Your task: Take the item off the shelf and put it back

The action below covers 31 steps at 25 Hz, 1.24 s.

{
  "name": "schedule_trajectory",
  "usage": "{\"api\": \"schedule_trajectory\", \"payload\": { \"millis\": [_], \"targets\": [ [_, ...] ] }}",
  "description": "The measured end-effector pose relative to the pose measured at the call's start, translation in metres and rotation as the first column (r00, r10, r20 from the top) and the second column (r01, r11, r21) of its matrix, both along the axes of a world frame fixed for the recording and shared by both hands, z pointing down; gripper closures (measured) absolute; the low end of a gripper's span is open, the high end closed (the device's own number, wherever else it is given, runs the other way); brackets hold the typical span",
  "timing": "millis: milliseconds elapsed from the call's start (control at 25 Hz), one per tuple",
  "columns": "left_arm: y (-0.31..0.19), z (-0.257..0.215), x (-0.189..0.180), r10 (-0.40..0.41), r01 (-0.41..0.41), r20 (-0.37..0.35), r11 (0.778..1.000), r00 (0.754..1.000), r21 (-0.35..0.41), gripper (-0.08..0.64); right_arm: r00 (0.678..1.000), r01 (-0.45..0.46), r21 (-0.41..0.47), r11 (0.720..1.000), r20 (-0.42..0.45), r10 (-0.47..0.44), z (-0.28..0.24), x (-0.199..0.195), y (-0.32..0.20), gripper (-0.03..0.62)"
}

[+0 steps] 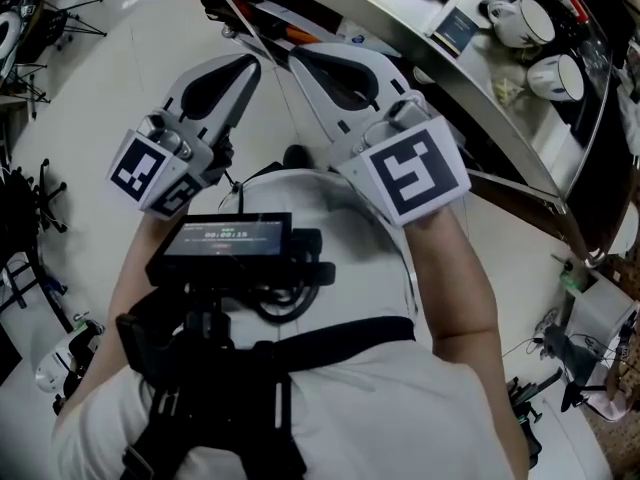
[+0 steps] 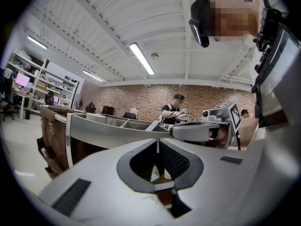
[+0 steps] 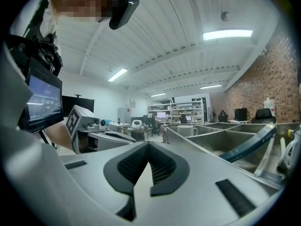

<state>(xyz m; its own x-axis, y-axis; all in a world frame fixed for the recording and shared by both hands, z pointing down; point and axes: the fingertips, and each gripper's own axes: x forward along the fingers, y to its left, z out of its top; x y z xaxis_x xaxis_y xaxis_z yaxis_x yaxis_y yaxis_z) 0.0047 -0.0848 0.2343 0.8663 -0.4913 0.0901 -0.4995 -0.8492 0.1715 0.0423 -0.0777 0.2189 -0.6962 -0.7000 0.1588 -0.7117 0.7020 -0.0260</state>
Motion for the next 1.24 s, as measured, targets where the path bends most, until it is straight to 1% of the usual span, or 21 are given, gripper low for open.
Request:
{"api": "schedule_trajectory", "payload": {
  "millis": [240, 560, 800, 920, 1080, 1240],
  "targets": [
    [0.005, 0.006, 0.000, -0.003, 0.003, 0.017, 1.000, 1.000, 0.000, 0.537, 0.999, -0.034, -0.012, 0.999, 0.005, 0.034, 0.003, 0.008, 0.001, 0.592],
    [0.010, 0.006, 0.010, 0.016, -0.016, 0.024, 1.000, 1.000, -0.007, 0.537, 0.999, -0.045, -0.031, 0.999, 0.021, 0.046, 0.008, 0.015, 0.003, 0.592],
    [0.010, 0.005, 0.020, 0.039, -0.039, 0.028, 0.999, 0.999, 0.001, 0.537, 0.997, -0.061, 0.010, 0.998, 0.042, 0.060, 0.006, 0.021, 0.000, 0.592],
    [0.009, 0.007, 0.022, 0.048, -0.048, 0.029, 0.999, 0.998, -0.004, 0.537, 0.997, -0.067, 0.004, 0.998, 0.038, 0.067, 0.008, 0.023, 0.000, 0.592],
    [0.006, 0.010, 0.023, 0.053, -0.053, 0.032, 0.999, 0.998, -0.009, 0.537, 0.998, -0.061, -0.038, 0.997, 0.025, 0.062, 0.013, 0.022, 0.001, 0.592],
    [0.003, 0.011, 0.025, 0.058, -0.058, 0.034, 0.998, 0.998, -0.007, 0.537, 0.998, -0.060, -0.043, 0.997, 0.026, 0.062, 0.013, 0.021, 0.000, 0.592]
  ]
}}
